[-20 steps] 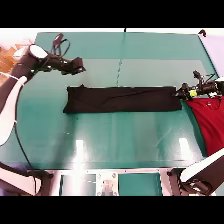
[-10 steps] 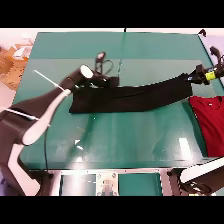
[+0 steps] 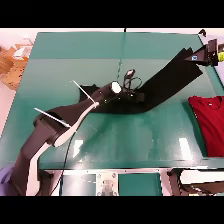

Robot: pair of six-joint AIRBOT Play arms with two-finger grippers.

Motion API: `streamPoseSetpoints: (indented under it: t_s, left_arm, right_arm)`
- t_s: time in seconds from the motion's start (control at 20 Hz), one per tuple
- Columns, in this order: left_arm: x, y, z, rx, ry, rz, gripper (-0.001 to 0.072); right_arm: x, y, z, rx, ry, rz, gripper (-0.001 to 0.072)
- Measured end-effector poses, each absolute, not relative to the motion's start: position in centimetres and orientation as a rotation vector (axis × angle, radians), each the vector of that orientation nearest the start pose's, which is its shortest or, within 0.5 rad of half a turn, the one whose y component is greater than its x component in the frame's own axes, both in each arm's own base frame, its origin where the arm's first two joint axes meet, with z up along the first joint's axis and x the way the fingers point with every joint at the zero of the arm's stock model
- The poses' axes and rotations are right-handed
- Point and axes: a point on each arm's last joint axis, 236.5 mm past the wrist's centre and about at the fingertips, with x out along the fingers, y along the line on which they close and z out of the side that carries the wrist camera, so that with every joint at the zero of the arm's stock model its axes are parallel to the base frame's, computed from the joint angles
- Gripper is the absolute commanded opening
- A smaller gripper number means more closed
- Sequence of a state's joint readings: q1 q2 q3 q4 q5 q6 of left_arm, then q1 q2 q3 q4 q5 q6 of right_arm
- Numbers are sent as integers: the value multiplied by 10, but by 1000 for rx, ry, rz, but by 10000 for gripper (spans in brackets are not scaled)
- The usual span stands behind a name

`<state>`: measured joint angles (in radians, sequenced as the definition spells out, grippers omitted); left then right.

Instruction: Fold the shirts.

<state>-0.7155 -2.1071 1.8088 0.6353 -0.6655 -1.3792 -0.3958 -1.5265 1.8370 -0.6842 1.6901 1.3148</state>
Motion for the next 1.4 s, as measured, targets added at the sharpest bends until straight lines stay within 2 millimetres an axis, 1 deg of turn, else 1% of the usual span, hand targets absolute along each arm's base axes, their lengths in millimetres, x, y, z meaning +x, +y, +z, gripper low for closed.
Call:
streamPoseSetpoints:
  t_s: [0.1, 0.15, 0.2, 0.3, 0.4, 0.5, 0.55, 0.6, 0.7, 0.75, 0.8, 0.85, 0.9, 1.0, 1.05, 1.1, 1.15, 1.2, 1.25, 1.3, 1.35, 1.4]
  left_arm:
    - [406, -514, -65, -452, 1143, -892, 22]
    - [407, -511, -62, -460, 1154, -896, 22]
    - [410, -506, -56, -466, 1163, -900, 22]
    - [422, -485, -39, -472, 1169, -908, 22]
    - [436, -453, -16, -462, 1179, -920, 22]
    - [451, -410, 6, -439, 1199, -921, 21]
    - [456, -386, 21, -429, 1208, -923, 22]
    - [461, -363, 31, -414, 1218, -915, 22]
    - [471, -309, 44, -369, 1251, -871, 22]
    - [475, -282, 52, -351, 1262, -840, 22]
    - [478, -256, 55, -336, 1278, -806, 22]
    - [480, -229, 53, -322, 1309, -763, 22]
    - [479, -207, 52, -317, 1337, -730, 22]
    - [483, -168, 56, -336, 1355, -663, 22]
    - [484, -149, 53, -345, 1371, -628, 22]
    - [485, -133, 53, -356, 1379, -600, 22]
    - [487, -121, 55, -369, 1374, -578, 22]
    - [487, -112, 54, -378, 1378, -564, 22]
    - [487, -102, 52, -383, 1383, -545, 22]
    - [487, -96, 54, -390, 1385, -538, 22]
    - [487, -91, 54, -394, 1382, -529, 22]
    - [487, -86, 53, -395, 1386, -521, 22]
  right_arm:
    - [424, 30, 201, 512, 1031, 635, 16]
    - [425, 34, 203, 508, 1025, 641, 15]
    - [425, 36, 204, 506, 1022, 645, 15]
    - [424, 44, 206, 504, 1022, 662, 15]
    - [423, 55, 208, 510, 1030, 673, 15]
    - [423, 72, 209, 516, 1042, 693, 15]
    - [423, 83, 209, 520, 1049, 704, 15]
    - [424, 99, 209, 523, 1056, 719, 15]
    - [427, 133, 205, 532, 1065, 741, 16]
    - [429, 155, 201, 539, 1070, 751, 16]
    - [431, 178, 196, 549, 1069, 760, 16]
    - [433, 204, 189, 564, 1066, 767, 16]
    - [435, 231, 180, 587, 1063, 769, 16]
    - [440, 286, 155, 620, 1046, 762, 16]
    - [442, 313, 141, 635, 1035, 758, 23]
    - [441, 344, 123, 647, 1029, 753, 178]
    - [440, 371, 106, 652, 1017, 748, 465]
    - [436, 399, 86, 652, 1008, 744, 524]
    - [430, 422, 69, 647, 1007, 741, 524]
    - [423, 439, 51, 640, 1011, 737, 524]
    - [423, 447, 41, 634, 1000, 726, 523]
    - [424, 449, 35, 625, 995, 716, 524]
